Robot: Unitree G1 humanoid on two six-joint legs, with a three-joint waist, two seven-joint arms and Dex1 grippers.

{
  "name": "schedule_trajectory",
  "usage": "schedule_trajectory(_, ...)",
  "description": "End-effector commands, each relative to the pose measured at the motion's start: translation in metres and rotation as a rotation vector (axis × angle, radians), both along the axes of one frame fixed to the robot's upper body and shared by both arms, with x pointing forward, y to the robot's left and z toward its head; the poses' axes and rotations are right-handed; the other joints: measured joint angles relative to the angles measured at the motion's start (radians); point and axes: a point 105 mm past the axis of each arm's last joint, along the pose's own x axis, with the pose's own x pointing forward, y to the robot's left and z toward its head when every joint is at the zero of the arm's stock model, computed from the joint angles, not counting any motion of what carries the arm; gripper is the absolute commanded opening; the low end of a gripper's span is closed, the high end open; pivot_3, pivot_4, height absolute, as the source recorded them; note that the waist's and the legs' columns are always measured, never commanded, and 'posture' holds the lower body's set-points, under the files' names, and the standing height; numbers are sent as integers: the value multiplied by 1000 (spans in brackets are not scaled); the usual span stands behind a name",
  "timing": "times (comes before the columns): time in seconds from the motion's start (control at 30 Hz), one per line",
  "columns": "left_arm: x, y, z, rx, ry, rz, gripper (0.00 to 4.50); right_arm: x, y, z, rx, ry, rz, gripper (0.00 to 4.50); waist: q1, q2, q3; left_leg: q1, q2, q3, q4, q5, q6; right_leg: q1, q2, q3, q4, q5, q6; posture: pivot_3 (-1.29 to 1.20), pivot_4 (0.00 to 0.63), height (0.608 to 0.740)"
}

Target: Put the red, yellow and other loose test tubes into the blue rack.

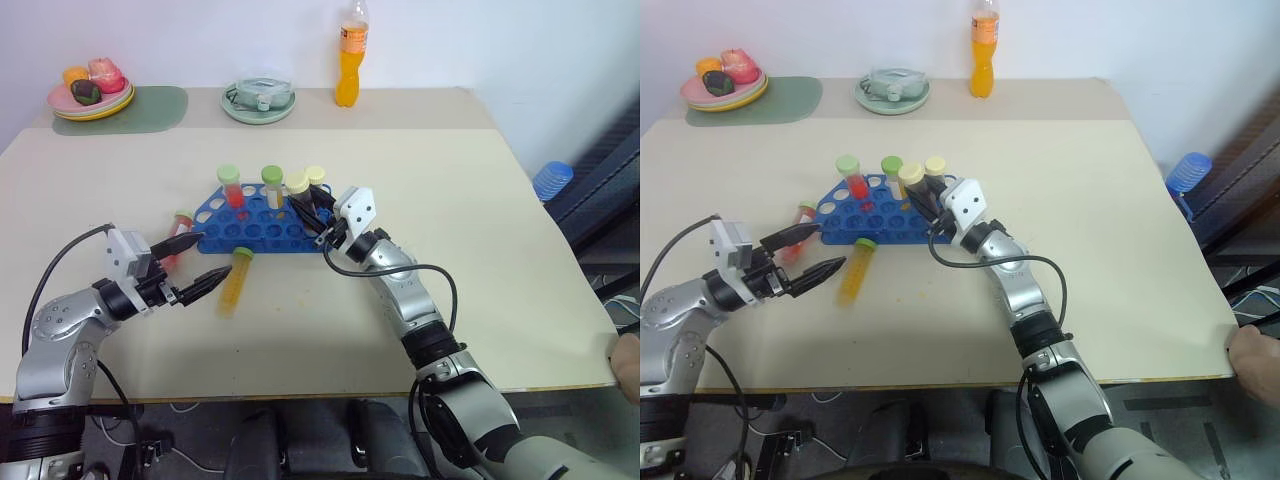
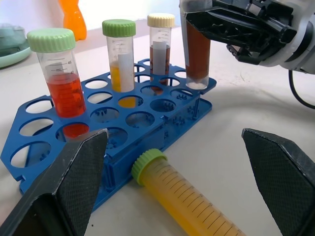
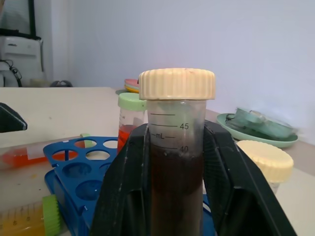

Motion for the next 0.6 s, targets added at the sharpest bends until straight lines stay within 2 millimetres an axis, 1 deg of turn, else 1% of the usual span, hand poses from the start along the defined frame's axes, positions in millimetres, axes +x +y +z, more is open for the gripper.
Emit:
schedule_trajectory(0.03,-1,2,13,5,-52,-3,4500,-1,-1,-1,-2,0,0,809,0,0,0,0,0,0,0,0,0,0,0,0,0,0,0,0,150,740)
schedule_trajectory(0.3,-2,3,14,14,-54,-7,4500,6,-2,-4,-9,1,-34,809,0,0,0,0,0,0,0,0,0,0,0,0,0,0,0,0,150,740)
schedule_trajectory(0.6,-2,2,14,16,-53,-8,4500,9,-5,-6,-25,-9,-52,809,0,0,0,1,0,0,0,0,0,1,0,0,0,0,0,0,150,740)
